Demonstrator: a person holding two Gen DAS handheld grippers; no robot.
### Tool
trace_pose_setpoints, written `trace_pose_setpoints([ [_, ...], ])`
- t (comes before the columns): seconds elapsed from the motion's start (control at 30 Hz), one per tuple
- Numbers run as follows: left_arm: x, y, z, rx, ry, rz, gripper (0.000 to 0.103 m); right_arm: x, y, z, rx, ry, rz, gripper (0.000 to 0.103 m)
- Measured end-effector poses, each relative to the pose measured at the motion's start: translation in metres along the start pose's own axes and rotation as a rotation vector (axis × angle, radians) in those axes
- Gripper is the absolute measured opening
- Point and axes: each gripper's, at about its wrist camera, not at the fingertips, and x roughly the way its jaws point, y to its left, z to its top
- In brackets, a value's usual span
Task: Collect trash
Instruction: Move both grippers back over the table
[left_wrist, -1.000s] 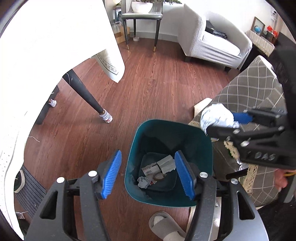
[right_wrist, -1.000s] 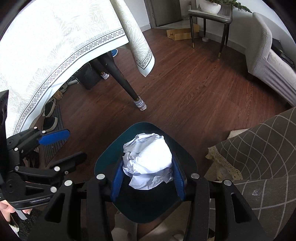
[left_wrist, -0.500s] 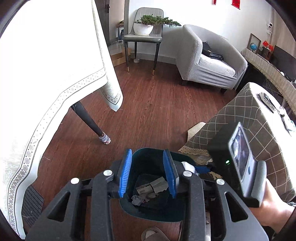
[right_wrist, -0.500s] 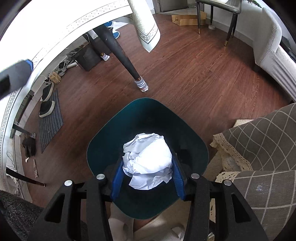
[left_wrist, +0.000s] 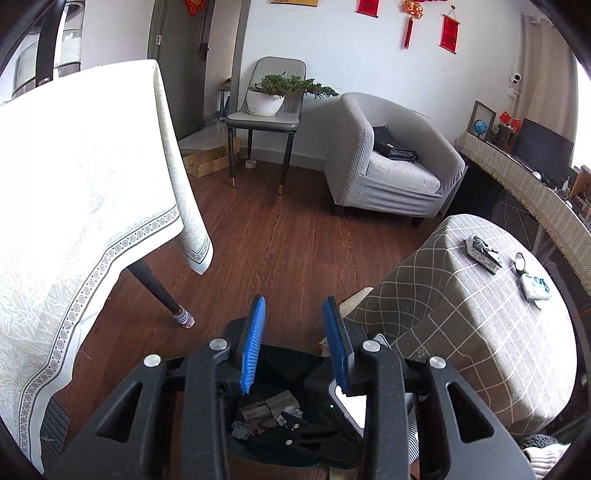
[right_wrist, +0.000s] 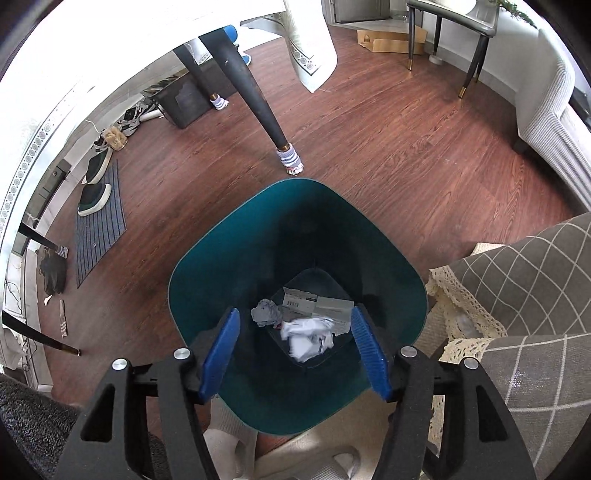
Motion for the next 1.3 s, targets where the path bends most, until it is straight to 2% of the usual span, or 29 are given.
trace_pose_setpoints([
  [0.33, -0.015, -0.021, 0.016, 0.005, -0.063, -0.040, 0.035, -0.048, 0.009, -0.001, -0.036, -0.127, 0.030, 0.063],
  [0.53, -0.018, -0.030, 0.023, 0.001, -0.087, -0.053, 0.035, -0.090, 0.011, -0.002, -0.057, -0.221, 0.027, 0.063],
  [0.8, -0.024, -0.045, 0.035, 0.001, -0.128, -0.048, 0.036, -0.134, 0.000, -0.005, -0.055, -0.302, 0.000, 0.063],
  [1.03, -0.026, -0.070, 0.048, 0.052, -0.162, -0.039, 0.043, -0.180, -0.028, -0.014, -0.006, -0.384, -0.042, 0.063],
  [1.13, -0.026, -0.081, 0.054, 0.060, -0.176, -0.039, 0.050, -0.201, -0.043, -0.024, 0.027, -0.423, -0.073, 0.063],
  [1.3, -0.015, -0.091, 0.063, 0.049, -0.167, -0.070, 0.053, -0.222, -0.079, -0.051, 0.104, -0.426, -0.146, 0.063],
])
